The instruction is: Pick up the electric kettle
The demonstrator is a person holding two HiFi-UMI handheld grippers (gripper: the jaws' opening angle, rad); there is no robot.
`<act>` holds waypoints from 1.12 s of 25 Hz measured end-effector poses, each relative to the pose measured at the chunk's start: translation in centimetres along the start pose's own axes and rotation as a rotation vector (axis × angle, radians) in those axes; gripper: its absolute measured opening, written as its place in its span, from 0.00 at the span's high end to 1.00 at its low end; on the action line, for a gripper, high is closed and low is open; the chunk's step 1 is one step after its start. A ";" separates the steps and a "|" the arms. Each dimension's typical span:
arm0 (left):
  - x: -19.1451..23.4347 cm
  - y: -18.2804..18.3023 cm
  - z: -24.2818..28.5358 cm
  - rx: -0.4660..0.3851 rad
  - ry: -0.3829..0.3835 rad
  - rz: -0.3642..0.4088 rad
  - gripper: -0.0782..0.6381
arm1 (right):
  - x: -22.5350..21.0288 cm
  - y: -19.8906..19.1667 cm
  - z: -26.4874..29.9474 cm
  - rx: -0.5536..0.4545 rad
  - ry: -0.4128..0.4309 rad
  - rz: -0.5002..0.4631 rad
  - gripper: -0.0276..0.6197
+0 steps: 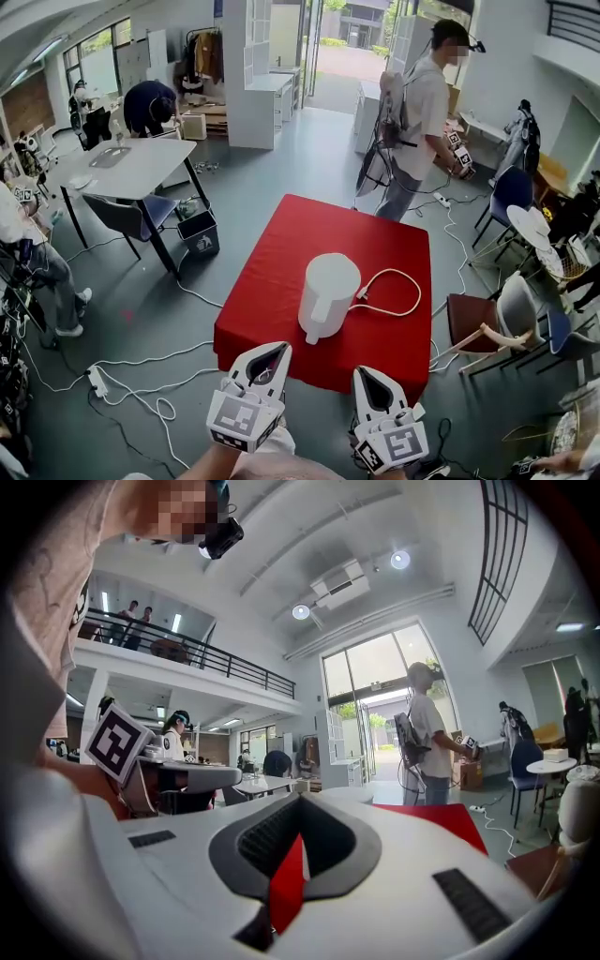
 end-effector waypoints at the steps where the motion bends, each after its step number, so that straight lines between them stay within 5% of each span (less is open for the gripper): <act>1: 0.6 0.1 0.4 -0.003 -0.005 0.013 0.90 | 0.0 0.2 0.7 0.000 -0.005 -0.002 0.95; 16: 4.6 3.6 6.2 -0.028 -0.128 0.084 0.90 | -2.9 3.8 5.7 -0.091 -0.073 -0.020 0.95; 21: 4.9 4.3 7.0 -0.002 -0.115 0.011 0.90 | -4.1 4.8 6.2 -0.121 -0.064 -0.029 0.95; 28: 4.9 3.8 8.1 -0.021 -0.063 0.051 0.90 | -6.0 5.2 7.0 -0.125 -0.023 -0.047 0.95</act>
Point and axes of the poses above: the fingertips, and each gripper's own axes: z forward along the fingers, x to its left, y out of its top, the point moved 5 cm from there along -z, backward along the fingers, and after that the axes turned 11 degrees about x, right-handed, at the moved point
